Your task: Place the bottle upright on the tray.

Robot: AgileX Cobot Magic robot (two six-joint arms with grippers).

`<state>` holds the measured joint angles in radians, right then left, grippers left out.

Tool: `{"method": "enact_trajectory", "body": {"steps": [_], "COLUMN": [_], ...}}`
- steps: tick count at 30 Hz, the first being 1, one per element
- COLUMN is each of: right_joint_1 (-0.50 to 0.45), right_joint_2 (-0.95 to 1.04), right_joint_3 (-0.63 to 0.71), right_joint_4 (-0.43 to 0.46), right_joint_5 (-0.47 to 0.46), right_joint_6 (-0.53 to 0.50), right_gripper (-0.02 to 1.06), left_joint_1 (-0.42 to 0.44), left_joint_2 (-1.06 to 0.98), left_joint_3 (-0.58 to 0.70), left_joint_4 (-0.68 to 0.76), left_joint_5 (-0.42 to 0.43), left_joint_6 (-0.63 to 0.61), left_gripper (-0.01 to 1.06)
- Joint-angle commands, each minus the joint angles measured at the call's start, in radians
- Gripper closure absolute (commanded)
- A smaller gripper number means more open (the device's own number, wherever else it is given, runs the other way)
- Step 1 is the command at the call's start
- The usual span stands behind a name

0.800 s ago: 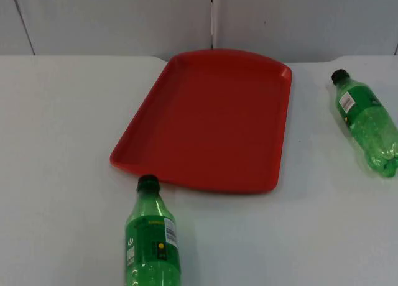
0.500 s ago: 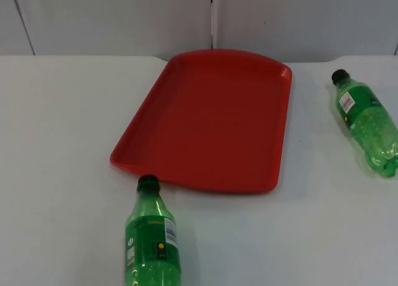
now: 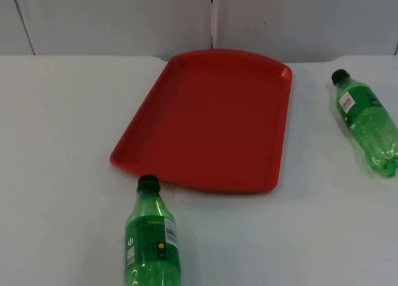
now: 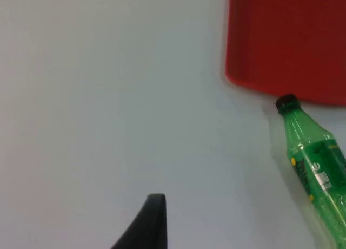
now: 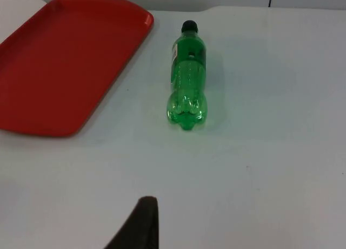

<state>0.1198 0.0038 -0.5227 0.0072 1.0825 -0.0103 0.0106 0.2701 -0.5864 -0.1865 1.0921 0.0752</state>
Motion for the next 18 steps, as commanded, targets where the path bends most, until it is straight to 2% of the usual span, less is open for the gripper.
{"method": "enact_trajectory", "body": {"steps": [1,11,18], "right_joint_1": [-0.008,-0.008,-0.008], "right_joint_2": [-0.004,-0.004,-0.004], "right_joint_3": [0.007,0.007,0.007], "right_joint_4": [0.004,0.004,0.004], "right_joint_5": [-0.003,-0.003,-0.003], "right_joint_6": [-0.005,-0.005,-0.005], "right_gripper": [-0.01,-0.01,-0.01], "left_joint_1": [0.002,0.002,0.002], "left_joint_2": [0.029,0.205,0.328], "left_joint_3": [-0.007,-0.007,-0.007], "left_joint_4": [-0.021,-0.091,-0.161], "left_joint_5": [0.0,-0.013,-0.076], "left_joint_6": [-0.005,0.01,0.054], "left_gripper": [0.0,0.0,0.0]}}
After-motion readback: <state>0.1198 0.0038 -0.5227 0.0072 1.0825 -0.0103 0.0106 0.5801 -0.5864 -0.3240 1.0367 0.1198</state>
